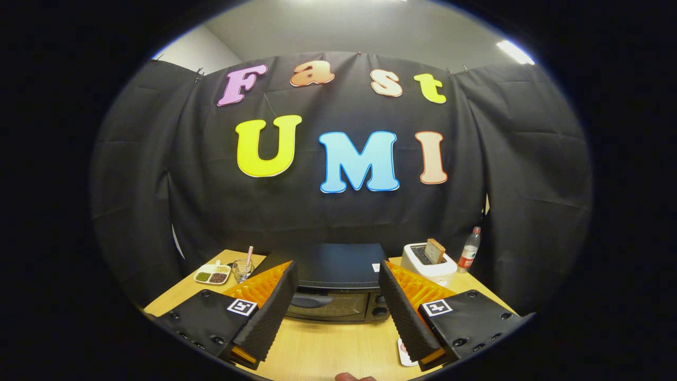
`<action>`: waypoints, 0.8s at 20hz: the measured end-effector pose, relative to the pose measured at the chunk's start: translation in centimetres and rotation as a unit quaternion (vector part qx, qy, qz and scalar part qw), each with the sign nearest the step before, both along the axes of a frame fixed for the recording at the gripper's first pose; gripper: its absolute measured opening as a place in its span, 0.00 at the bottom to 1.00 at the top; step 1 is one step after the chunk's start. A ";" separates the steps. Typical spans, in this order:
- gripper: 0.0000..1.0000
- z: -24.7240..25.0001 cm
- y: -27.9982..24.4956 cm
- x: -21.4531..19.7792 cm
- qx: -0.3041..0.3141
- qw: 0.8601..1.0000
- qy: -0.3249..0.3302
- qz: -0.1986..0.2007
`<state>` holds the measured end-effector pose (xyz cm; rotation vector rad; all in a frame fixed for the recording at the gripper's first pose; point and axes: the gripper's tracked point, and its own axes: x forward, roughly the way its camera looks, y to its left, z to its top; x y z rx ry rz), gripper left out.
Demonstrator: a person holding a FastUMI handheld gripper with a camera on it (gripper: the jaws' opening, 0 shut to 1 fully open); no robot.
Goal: Open the toaster oven, put the food inside, and close the toaster oven door.
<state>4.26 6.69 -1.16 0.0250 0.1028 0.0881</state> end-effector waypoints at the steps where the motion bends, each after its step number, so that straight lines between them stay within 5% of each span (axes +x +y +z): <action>1: 0.97 -0.3 0.4 0.2 0.000 1.000 0.003 0.002; 16: 0.97 -7.1 4.0 7.1 -0.046 0.997 0.057 0.037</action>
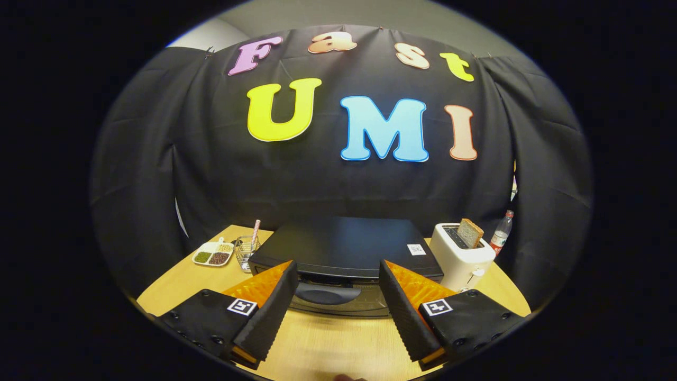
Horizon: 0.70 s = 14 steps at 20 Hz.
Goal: Open the toaster oven, put the food inside, and close the toaster oven door.
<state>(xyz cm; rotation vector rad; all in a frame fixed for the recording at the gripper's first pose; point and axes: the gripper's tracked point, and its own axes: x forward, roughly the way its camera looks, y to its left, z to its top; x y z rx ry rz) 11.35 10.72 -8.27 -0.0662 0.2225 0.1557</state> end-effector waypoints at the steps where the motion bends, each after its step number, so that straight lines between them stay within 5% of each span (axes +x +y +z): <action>1: 0.97 -0.5 0.1 0.6 -0.007 1.000 0.001 0.002; 14: 0.98 -6.6 2.0 6.1 0.002 0.999 0.049 -0.014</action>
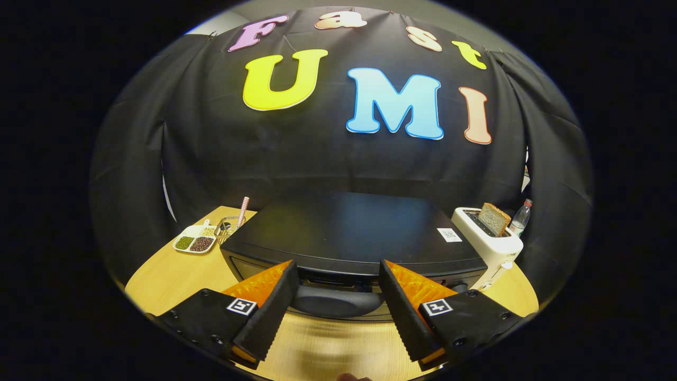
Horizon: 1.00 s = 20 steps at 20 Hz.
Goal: Open the toaster oven, put the food inside, and close the toaster oven door.
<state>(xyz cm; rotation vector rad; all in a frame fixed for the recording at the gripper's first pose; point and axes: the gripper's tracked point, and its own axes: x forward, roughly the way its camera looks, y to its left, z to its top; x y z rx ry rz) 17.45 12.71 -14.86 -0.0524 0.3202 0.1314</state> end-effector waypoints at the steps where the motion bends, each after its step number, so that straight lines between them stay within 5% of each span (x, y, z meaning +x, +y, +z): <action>1: 0.98 0.2 0.0 0.0 0.010 1.000 -0.004 -0.006; 20: 0.94 -1.9 0.5 -1.5 0.019 0.996 0.085 0.009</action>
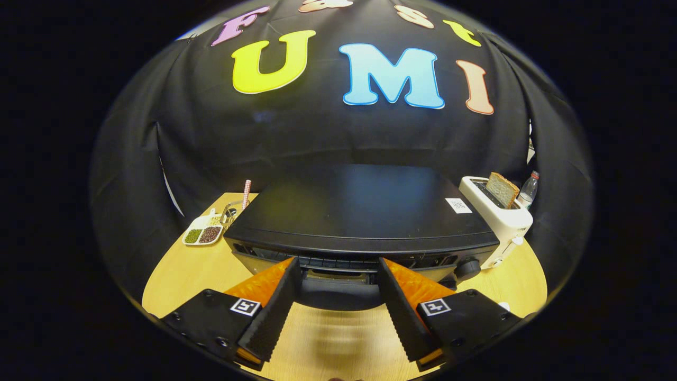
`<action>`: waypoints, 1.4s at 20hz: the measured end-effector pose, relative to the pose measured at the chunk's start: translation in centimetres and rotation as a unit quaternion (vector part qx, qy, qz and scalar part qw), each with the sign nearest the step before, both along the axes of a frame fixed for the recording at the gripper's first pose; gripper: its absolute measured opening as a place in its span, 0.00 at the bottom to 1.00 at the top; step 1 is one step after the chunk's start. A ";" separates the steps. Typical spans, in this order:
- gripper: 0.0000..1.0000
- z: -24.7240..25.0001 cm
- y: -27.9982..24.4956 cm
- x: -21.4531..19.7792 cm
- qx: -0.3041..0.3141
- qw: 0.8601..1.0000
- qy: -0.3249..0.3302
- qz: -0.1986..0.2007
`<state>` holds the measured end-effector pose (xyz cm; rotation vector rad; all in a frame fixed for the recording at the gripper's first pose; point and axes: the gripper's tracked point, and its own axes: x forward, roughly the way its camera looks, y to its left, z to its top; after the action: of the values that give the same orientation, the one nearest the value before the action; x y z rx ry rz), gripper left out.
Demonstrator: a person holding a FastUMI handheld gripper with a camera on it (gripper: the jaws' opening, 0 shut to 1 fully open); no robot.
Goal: Open the toaster oven, put the food inside, and close the toaster oven door.
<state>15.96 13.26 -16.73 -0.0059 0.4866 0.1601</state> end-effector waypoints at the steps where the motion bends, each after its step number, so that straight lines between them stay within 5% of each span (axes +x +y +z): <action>1: 0.94 0.0 0.0 -0.2 0.000 1.000 0.000 0.002; 18: 0.92 -2.8 -0.2 -6.3 -0.025 0.998 0.053 0.004; 28: 0.90 -6.2 -0.4 -9.3 -0.092 0.993 0.068 0.031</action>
<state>6.65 12.86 -22.98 -0.1907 0.6360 0.1763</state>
